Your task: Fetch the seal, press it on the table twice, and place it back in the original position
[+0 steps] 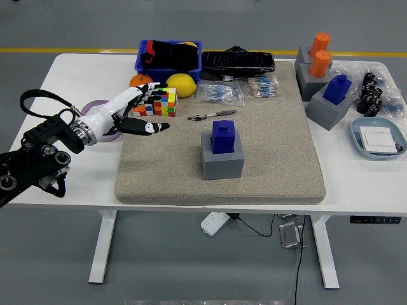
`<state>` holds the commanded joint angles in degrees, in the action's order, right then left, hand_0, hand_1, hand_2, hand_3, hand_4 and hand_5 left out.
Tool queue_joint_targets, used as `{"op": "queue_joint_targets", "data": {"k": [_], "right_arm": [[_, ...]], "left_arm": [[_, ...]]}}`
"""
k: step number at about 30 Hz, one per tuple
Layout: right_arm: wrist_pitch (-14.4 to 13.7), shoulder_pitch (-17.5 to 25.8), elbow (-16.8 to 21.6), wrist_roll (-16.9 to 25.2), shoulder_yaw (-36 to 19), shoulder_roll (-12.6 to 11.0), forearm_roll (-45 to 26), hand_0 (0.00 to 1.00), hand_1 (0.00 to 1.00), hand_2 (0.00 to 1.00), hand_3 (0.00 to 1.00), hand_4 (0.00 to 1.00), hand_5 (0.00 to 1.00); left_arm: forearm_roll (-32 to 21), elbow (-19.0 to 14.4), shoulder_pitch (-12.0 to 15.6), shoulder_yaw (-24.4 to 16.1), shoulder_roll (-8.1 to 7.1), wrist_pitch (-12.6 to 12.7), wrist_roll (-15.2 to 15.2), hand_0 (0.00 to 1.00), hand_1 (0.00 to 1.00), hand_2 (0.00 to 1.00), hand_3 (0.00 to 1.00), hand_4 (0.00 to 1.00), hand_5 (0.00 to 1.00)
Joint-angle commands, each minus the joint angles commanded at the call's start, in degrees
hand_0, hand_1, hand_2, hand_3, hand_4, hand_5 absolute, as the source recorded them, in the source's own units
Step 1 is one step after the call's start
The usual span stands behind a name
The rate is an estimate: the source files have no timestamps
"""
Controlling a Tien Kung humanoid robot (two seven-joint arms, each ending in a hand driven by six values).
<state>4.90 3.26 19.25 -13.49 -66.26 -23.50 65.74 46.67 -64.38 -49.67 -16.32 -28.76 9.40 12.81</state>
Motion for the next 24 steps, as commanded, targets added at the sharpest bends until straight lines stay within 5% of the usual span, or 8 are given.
{"op": "queue_joint_targets", "data": {"k": [24], "right_arm": [[-0.1, 0.5, 0.5, 0.0, -2.1, 0.7, 0.1, 0.763, 0.677, 0.684, 0.62, 0.7, 0.354]], "left_arm": [[-2.5, 1.6, 1.1, -1.6, 6.36, 0.4, -0.1, 0.868, 0.878, 0.887, 0.945, 0.87, 0.074]]}}
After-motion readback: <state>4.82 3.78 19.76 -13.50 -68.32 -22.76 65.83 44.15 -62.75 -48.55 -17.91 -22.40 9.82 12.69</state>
